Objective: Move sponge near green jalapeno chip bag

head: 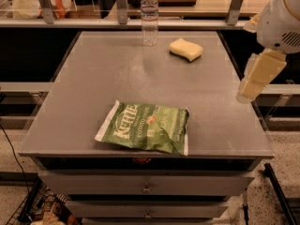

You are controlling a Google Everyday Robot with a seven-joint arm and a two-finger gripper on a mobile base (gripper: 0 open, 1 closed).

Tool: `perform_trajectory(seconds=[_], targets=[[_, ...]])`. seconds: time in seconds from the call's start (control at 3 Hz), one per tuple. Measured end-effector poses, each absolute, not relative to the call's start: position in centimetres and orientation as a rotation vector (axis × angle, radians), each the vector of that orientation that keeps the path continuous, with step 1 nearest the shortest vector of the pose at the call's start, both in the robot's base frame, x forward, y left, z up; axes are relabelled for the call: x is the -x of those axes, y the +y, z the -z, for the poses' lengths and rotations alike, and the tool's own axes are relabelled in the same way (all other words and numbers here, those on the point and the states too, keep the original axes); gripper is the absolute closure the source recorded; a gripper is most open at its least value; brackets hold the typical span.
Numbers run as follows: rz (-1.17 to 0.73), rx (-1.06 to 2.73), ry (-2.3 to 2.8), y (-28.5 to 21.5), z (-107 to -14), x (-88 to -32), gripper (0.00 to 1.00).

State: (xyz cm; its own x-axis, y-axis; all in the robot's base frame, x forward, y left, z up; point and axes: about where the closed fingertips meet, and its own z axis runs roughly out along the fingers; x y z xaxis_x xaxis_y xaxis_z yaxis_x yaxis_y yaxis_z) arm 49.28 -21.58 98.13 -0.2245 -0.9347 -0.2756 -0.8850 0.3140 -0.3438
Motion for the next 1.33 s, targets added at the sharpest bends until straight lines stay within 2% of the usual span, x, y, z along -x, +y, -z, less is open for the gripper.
perform_trajectory(seconds=[0.33, 0.67, 1.0, 1.33], targets=[[0.089, 1.571, 2.117, -21.7, -97.3, -55.7, 0.00], [-0.067, 1.505, 2.075, -21.5, -95.1, -62.1, 0.00], [-0.270, 1.452, 2.043, -19.4, -92.0, -67.3, 0.00], [-0.315, 1.420, 2.033, -19.7, -89.9, -70.0, 0.00]])
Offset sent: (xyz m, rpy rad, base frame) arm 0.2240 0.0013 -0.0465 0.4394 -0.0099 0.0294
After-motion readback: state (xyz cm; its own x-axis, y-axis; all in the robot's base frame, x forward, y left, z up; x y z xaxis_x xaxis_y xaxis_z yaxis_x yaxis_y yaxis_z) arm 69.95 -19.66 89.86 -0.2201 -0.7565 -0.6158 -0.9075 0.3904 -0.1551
